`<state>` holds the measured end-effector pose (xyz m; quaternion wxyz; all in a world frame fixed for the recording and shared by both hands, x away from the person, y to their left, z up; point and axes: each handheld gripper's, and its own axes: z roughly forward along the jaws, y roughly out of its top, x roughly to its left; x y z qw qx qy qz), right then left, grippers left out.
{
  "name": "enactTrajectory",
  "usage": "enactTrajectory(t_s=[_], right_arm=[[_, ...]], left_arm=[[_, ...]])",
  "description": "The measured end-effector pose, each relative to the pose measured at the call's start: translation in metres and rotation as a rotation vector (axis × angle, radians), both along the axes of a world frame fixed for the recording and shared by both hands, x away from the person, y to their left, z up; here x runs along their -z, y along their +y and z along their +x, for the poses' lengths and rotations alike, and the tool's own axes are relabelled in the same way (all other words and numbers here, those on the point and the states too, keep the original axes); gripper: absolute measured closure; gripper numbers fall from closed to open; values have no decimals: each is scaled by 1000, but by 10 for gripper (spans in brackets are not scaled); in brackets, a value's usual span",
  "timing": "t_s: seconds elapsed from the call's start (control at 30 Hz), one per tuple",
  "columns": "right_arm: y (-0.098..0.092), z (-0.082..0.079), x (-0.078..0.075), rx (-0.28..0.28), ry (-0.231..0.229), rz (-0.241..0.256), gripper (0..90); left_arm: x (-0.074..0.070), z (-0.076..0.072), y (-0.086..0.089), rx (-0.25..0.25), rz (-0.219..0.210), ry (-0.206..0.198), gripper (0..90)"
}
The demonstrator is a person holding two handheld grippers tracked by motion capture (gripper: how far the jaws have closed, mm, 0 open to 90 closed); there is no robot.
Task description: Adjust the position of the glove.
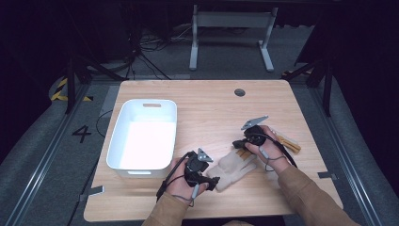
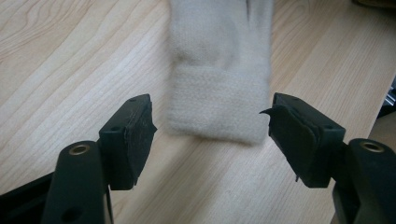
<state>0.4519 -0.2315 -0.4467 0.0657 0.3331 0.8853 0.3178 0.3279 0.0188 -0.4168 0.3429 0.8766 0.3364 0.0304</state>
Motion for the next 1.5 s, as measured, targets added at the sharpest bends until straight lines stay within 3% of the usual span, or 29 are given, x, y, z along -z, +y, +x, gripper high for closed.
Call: enactTrajectory(t_s=[0.27, 0.3, 0.53, 0.67, 0.7, 0.73, 0.83, 1.07, 1.3, 1.5], right_arm=[[-11, -9, -6, 11, 20, -35, 900], [-14, -12, -7, 18, 31, -46, 900], [-25, -24, -9, 20, 64, -80, 900], [-28, -30, -12, 18, 78, -91, 900], [-31, -33, -15, 23, 56, -79, 900], [-31, -33, -15, 23, 56, -79, 900], [-40, -35, -24, 37, 40, -39, 900], [-58, -34, -28, 86, 35, 0, 900], [-71, -32, -32, 132, 17, 39, 900], [-79, -30, -35, 168, -11, 58, 900]], left_arm=[[-2, 0, -8, 59, 10, 8, 371], [-2, 0, -9, 74, 14, 13, 443], [-6, -1, -17, 144, 7, 25, 581], [-5, -1, -23, 203, 22, 54, 675], [-3, -1, -25, 240, 45, 87, 786], [-3, -1, -25, 240, 45, 87, 867], [1, -1, -27, 296, 83, 133, 899], [15, 3, -34, 277, 135, 163, 900], [22, 9, -35, 254, 162, 144, 900], [25, 14, -37, 225, 160, 112, 900]])
